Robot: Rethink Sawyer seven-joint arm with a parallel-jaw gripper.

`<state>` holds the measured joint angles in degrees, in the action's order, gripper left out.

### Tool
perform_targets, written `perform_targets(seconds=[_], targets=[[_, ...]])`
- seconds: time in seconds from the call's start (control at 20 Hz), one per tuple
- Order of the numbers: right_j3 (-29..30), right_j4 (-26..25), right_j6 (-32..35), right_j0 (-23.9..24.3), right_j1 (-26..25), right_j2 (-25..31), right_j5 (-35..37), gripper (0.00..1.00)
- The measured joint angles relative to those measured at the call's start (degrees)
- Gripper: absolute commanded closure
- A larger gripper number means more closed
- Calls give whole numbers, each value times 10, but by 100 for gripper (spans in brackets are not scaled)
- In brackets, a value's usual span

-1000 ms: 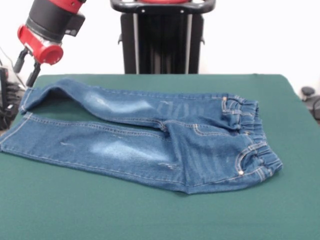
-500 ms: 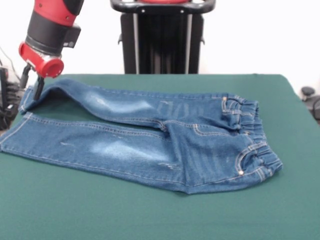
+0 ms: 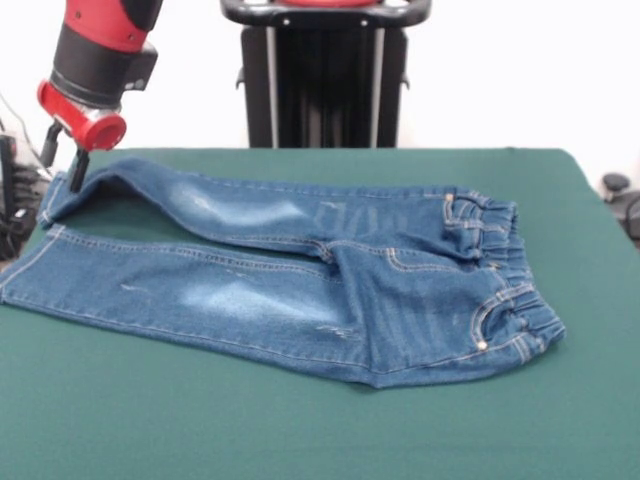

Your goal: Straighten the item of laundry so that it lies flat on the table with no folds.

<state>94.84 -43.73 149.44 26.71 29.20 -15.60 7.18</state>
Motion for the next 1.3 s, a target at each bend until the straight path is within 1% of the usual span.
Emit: perform_targets(seconds=[0.35, 0.75, 1.05, 1.3], targets=[[15, -13, 0, 5, 24, 8, 12, 0], [34, -28, 0, 24, 27, 18, 12, 0], [38, -46, 0, 40, 16, 18, 12, 0], [38, -60, 0, 35, -5, 16, 12, 0]])
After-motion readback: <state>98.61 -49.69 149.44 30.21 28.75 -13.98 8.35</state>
